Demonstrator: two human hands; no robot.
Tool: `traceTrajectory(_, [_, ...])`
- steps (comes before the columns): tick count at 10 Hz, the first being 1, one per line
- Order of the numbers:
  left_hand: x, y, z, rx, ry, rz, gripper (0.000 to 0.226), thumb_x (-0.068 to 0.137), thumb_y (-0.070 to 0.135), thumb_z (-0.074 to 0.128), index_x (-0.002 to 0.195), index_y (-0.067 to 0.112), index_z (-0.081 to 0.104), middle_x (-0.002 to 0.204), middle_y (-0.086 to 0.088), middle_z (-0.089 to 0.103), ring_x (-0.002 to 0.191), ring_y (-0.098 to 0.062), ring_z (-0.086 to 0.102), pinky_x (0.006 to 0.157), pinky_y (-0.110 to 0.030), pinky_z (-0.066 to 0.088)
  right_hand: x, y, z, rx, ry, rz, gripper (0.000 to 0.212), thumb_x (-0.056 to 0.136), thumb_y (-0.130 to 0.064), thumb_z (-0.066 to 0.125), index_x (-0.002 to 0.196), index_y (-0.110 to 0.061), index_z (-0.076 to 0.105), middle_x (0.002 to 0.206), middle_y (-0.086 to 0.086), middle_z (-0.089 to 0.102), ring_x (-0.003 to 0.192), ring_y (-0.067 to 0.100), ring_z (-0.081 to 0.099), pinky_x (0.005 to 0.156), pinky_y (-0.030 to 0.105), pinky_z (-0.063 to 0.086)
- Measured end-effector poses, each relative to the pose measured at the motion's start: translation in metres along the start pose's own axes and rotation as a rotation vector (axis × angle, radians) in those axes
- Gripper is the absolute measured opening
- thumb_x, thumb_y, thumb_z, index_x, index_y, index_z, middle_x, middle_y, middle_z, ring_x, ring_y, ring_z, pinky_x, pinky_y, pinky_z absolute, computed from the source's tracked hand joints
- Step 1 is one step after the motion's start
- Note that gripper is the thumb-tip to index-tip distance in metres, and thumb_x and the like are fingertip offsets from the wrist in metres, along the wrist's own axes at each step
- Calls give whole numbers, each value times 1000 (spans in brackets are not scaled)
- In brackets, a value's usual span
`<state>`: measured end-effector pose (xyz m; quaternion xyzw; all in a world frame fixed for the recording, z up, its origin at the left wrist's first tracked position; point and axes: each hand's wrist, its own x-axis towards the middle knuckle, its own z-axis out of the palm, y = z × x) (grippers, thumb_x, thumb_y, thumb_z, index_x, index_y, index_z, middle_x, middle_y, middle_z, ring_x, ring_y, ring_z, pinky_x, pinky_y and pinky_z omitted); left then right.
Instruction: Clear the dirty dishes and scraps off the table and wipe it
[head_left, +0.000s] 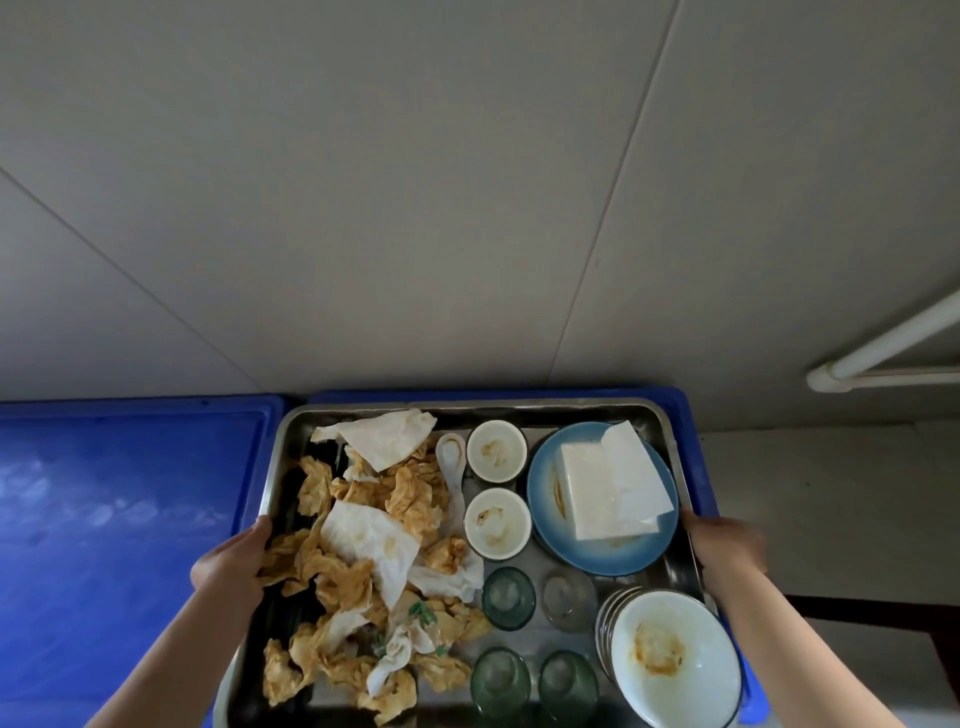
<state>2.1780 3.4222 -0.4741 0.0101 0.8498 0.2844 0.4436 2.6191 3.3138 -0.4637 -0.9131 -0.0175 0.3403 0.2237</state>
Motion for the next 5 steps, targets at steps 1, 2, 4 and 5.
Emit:
traceTrajectory(1, [-2, -1, -1, -2, 18, 22, 26, 76, 27, 78, 93, 12, 64, 90, -11, 64, 68, -23, 62, 69, -33, 53, 0, -2, 0, -18, -7, 43, 41, 79, -26, 71, 104, 5, 61, 96, 21, 64, 80, 32, 60, 67, 33, 45])
traceTrajectory(2, [-9, -3, 1, -4, 49, 134, 27, 78, 22, 76, 103, 14, 70, 103, -10, 67, 76, -23, 64, 68, -33, 54, 0, -6, -1, -41, -57, 65, 40, 80, -21, 70, 107, 6, 57, 90, 20, 62, 76, 32, 59, 68, 36, 48])
traceTrajectory(4, [-47, 17, 4, 56, 9, 303, 36, 80, 26, 74, 114, 18, 68, 117, -5, 64, 100, -25, 61, 92, -37, 50, -24, -46, -4, -218, -142, -97, 24, 88, -20, 60, 99, 0, 55, 80, 12, 56, 59, 20, 50, 46, 28, 36])
traceTrajectory(5, [-80, 30, 3, 133, -28, 336, 44, 80, 28, 75, 120, 16, 64, 123, -6, 62, 107, -27, 59, 99, -39, 46, -54, -67, -9, -268, -190, -191, 30, 91, -30, 56, 105, -4, 56, 82, 7, 55, 66, 18, 52, 52, 25, 38])
